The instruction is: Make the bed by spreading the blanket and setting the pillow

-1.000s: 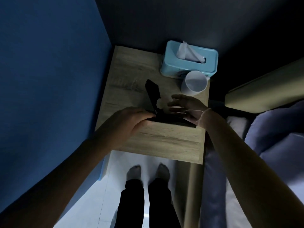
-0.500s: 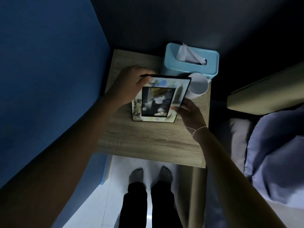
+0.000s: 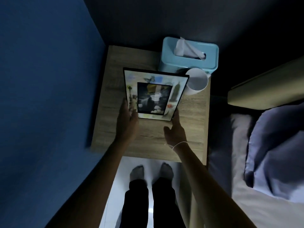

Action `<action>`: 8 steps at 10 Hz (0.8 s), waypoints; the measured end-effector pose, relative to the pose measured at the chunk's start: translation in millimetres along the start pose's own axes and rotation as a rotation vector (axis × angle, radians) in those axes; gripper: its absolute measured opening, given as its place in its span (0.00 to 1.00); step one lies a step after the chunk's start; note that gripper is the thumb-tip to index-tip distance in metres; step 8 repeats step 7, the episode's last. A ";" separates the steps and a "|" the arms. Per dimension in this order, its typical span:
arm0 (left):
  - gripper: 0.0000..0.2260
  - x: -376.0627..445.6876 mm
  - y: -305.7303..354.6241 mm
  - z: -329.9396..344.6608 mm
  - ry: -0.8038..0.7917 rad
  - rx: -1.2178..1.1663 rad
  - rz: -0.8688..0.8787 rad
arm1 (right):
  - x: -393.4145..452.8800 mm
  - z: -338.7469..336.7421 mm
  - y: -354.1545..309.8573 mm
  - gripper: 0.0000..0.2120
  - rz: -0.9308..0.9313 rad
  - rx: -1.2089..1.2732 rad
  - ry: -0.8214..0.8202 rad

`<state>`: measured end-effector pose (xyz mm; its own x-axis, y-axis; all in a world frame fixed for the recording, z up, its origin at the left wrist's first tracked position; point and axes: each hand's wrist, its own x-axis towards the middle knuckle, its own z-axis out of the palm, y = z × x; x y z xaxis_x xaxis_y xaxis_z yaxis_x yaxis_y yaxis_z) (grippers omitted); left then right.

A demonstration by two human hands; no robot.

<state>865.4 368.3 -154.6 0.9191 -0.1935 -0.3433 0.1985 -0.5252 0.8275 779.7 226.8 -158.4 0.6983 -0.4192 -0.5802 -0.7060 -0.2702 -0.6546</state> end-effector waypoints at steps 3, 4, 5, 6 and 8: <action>0.26 18.0 -2.1 2.2 0.000 0.040 -0.019 | 18.3 13.0 -1.6 0.42 -0.033 -0.023 0.045; 0.25 19.5 -4.3 -3.0 -0.005 0.039 0.019 | 20.0 16.4 -0.1 0.41 -0.038 -0.030 0.037; 0.28 13.0 -9.8 -2.3 -0.008 0.124 0.039 | 17.8 21.2 2.3 0.36 -0.088 -0.016 0.043; 0.28 -3.3 -23.4 5.0 0.051 0.223 0.041 | 9.1 29.7 23.3 0.34 -0.180 -0.091 0.145; 0.27 -29.1 -47.8 14.7 0.032 0.468 0.047 | -4.7 39.4 61.3 0.33 -0.210 -0.460 0.195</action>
